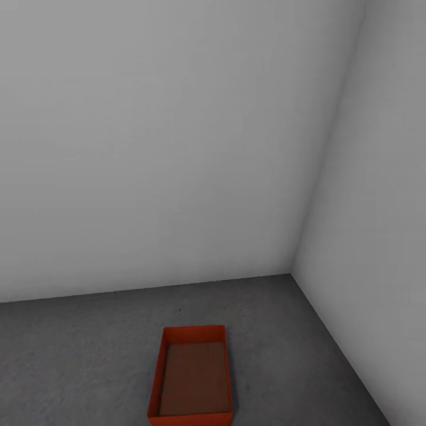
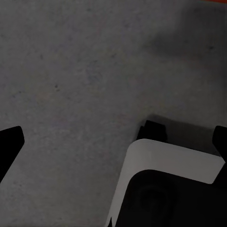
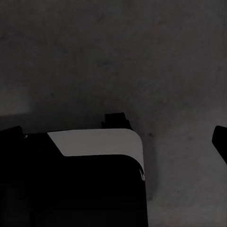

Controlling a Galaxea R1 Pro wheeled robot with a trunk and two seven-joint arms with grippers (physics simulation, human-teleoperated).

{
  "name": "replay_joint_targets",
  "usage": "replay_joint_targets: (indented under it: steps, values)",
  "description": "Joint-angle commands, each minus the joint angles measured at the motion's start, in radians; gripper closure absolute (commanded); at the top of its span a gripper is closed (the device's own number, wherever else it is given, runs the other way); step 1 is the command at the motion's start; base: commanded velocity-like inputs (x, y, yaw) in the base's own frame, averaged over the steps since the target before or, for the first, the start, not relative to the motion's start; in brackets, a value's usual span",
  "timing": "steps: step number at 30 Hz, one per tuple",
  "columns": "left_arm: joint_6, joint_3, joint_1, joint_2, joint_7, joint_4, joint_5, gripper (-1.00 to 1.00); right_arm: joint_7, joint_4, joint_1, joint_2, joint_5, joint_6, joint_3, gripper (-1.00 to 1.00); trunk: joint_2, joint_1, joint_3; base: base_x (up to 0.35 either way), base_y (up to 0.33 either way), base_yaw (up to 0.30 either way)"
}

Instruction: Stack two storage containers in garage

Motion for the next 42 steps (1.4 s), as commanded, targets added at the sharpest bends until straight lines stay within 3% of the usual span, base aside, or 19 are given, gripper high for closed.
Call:
replay_joint_targets:
  steps: [1, 15, 42]
  values:
    - [0.003, -0.002, -0.001, 0.0, 0.002, 0.0, 0.006, -1.0, -0.001, 0.003, -0.001, 0.001, -0.008, -0.005, 0.008, -1.0, -0.001, 0.0, -0.001, 0.0, 0.0, 0.0]
    - [0.003, -0.002, -0.001, 0.0, 0.002, 0.0, 0.006, -1.0, 0.0, 0.003, -0.001, 0.003, -0.007, -0.003, 0.011, -1.0, -0.001, 0.0, 0.001, 0.0, 0.0, 0.0]
    - [0.003, -0.002, -0.001, 0.0, 0.002, 0.0, 0.006, -1.0, 0.003, 0.004, 0.0, 0.012, -0.008, 0.008, 0.011, -1.0, -0.001, 0.0, 0.043, 0.0, 0.0, 0.0]
